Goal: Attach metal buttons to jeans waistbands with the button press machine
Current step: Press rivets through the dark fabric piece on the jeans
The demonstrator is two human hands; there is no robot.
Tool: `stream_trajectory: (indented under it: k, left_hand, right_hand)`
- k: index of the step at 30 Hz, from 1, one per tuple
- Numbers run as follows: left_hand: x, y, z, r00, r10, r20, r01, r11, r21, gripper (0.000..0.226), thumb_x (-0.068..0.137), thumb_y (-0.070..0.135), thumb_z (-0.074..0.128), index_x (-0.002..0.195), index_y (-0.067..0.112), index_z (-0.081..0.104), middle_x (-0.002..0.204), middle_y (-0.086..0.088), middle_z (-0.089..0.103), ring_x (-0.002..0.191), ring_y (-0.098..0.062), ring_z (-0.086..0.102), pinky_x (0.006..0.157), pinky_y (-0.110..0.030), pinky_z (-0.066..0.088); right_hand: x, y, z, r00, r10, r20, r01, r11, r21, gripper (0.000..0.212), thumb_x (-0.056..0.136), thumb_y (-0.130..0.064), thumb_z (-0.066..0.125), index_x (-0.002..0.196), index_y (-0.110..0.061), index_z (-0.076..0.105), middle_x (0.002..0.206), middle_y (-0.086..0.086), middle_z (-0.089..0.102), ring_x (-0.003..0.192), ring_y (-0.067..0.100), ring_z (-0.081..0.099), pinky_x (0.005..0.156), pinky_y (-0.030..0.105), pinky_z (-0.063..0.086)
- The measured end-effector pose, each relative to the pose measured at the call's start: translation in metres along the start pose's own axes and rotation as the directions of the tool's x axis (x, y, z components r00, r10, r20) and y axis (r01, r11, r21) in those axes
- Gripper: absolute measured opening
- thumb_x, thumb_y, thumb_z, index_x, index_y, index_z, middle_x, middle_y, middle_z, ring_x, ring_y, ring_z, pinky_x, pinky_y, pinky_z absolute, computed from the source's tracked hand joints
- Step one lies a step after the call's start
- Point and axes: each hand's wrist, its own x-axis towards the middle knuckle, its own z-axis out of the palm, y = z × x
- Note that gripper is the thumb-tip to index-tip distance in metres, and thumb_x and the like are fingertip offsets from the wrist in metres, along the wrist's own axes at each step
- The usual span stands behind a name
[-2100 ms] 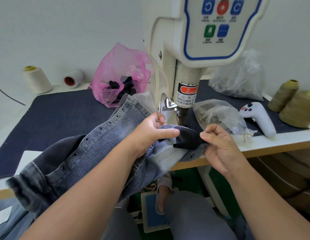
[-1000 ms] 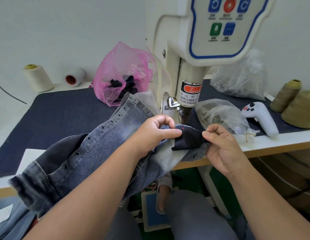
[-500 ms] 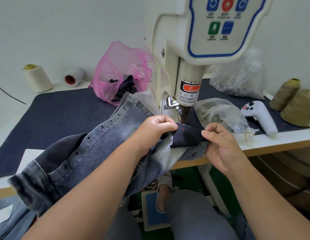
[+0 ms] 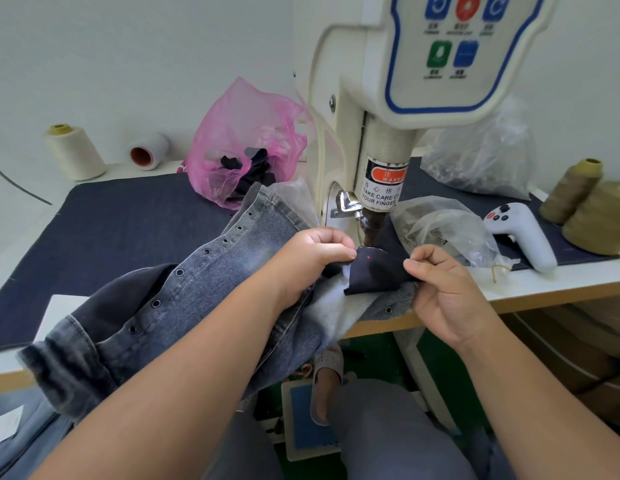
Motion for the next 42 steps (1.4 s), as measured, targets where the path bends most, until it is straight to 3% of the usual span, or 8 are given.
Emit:
stream_trajectory:
  k: [9,14,21,28,31,42]
  left_hand:
    - [0.002,-0.003,-0.002,1.000,-0.007,0.007,0.007,1.000,0.001,0.023,0.084,0.005,0.067,0.067,0.020,0.063,0.061,0.006,0.058,0.054,-0.006,0.051,0.053,-0.017,0.041]
    - [0.000,-0.001,-0.001,1.000,-0.013,0.023,0.013,1.000,-0.012,0.011,0.070,0.020,0.071,0.062,0.024,0.065,0.060,0.005,0.058,0.054,-0.008,0.052,0.054,-0.021,0.039]
    - [0.001,-0.004,-0.003,0.999,-0.015,0.043,0.017,0.999,-0.047,0.009,0.069,0.021,0.072,0.063,0.024,0.066,0.060,0.001,0.060,0.058,-0.015,0.050,0.059,-0.029,0.032]
    - [0.004,-0.007,-0.003,0.999,-0.010,0.043,0.013,0.997,-0.073,0.007,0.068,0.019,0.071,0.070,0.020,0.065,0.059,0.004,0.058,0.053,-0.007,0.052,0.054,-0.021,0.041]
    - [0.006,-0.009,-0.004,1.000,-0.013,0.025,0.016,0.993,-0.114,0.016,0.066,0.015,0.070,0.079,0.018,0.060,0.058,0.008,0.059,0.052,-0.005,0.054,0.051,-0.017,0.042]
    - [0.008,-0.013,-0.007,0.999,0.018,0.040,-0.013,0.991,-0.135,0.020,0.065,0.013,0.069,0.073,0.021,0.053,0.058,0.009,0.056,0.052,-0.003,0.051,0.051,-0.012,0.041]
  right_hand:
    - [0.001,0.001,-0.003,1.000,-0.010,0.016,0.009,1.000,0.009,0.018,0.071,-0.002,0.062,0.067,-0.020,0.063,0.074,0.007,0.058,0.071,0.016,0.062,0.065,0.024,0.055]
    - [0.000,0.001,-0.003,1.000,-0.018,0.018,0.017,1.000,0.020,0.020,0.071,-0.001,0.061,0.067,-0.020,0.062,0.072,0.006,0.057,0.070,0.016,0.060,0.066,0.025,0.055]
    - [-0.003,0.000,-0.004,0.998,-0.032,0.046,0.030,0.998,0.047,0.022,0.074,0.002,0.058,0.070,-0.019,0.060,0.058,-0.005,0.056,0.062,0.010,0.058,0.067,0.024,0.054]
    - [-0.002,0.001,-0.005,0.998,-0.036,0.042,0.036,0.999,0.013,0.020,0.071,0.003,0.059,0.073,-0.017,0.060,0.065,-0.001,0.060,0.067,0.013,0.058,0.070,0.026,0.053]
    - [-0.002,0.001,-0.002,0.998,-0.038,0.049,0.040,0.999,-0.032,0.019,0.072,0.003,0.060,0.074,-0.016,0.059,0.068,0.001,0.058,0.067,0.014,0.057,0.068,0.025,0.052]
    - [-0.003,0.000,0.000,0.999,-0.029,0.016,0.030,0.999,-0.035,0.018,0.071,0.002,0.060,0.075,-0.015,0.057,0.065,0.000,0.057,0.066,0.014,0.055,0.066,0.024,0.051]
